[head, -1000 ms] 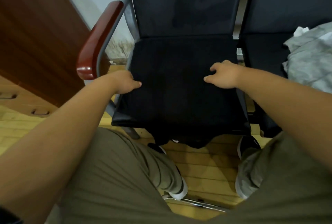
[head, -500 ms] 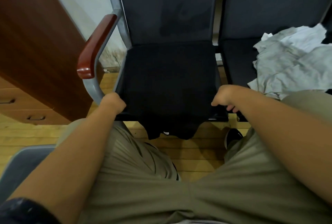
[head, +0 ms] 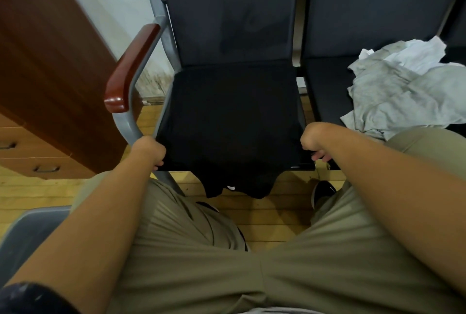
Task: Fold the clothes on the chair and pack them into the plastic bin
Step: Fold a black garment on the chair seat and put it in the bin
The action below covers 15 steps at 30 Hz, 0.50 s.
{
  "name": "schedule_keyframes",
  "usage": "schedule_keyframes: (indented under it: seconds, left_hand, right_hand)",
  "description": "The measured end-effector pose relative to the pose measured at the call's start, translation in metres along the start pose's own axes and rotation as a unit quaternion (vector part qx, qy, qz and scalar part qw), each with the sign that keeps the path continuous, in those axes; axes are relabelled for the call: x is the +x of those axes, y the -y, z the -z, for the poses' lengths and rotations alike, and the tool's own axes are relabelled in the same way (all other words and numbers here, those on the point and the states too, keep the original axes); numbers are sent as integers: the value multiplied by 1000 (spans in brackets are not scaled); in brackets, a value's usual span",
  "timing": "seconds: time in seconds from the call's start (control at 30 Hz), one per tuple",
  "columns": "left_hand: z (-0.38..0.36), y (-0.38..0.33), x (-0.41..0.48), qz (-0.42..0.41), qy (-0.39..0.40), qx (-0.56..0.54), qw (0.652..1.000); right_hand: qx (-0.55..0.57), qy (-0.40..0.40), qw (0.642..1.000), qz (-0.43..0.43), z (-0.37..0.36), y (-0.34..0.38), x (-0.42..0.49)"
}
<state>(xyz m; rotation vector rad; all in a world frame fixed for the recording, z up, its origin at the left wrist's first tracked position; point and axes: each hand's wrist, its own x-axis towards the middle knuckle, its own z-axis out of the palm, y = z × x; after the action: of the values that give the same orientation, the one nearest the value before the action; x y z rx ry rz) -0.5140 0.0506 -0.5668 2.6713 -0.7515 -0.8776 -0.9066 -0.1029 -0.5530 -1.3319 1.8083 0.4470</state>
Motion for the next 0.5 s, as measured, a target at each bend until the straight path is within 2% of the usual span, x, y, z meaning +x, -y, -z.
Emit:
schedule_keyframes:
  seconds: [0.07, 0.17, 0.2, 0.27, 0.33, 0.4, 0.5]
  left_hand:
    - [0, 2, 2, -1, -28, 25, 999]
    - [0, 4, -1, 0, -49, 44, 998]
    - [-2, 4, -6, 9, -23, 21, 999]
    - [-11, 2, -21, 51, 76, -82, 992]
    - [-25, 2, -37, 97, 186, -181, 961]
    - [-46, 6, -42, 88, 243, -196, 946]
    - [-75, 15, -36, 71, 242, -184, 950]
  right_hand:
    - [-53, -3, 998, 16, -2, 3, -4]
    - [-101, -76, 990, 65, -4, 10, -22]
    - [-117, -104, 984, 89, -5, 11, -25]
    - [-125, -137, 974, 132, -9, 14, -33]
    - [-48, -141, 968, 202, -16, 18, -35]
    - [75, -89, 967, 226, -29, 23, -40]
    - [206, 52, 962, 171, -56, 21, -49]
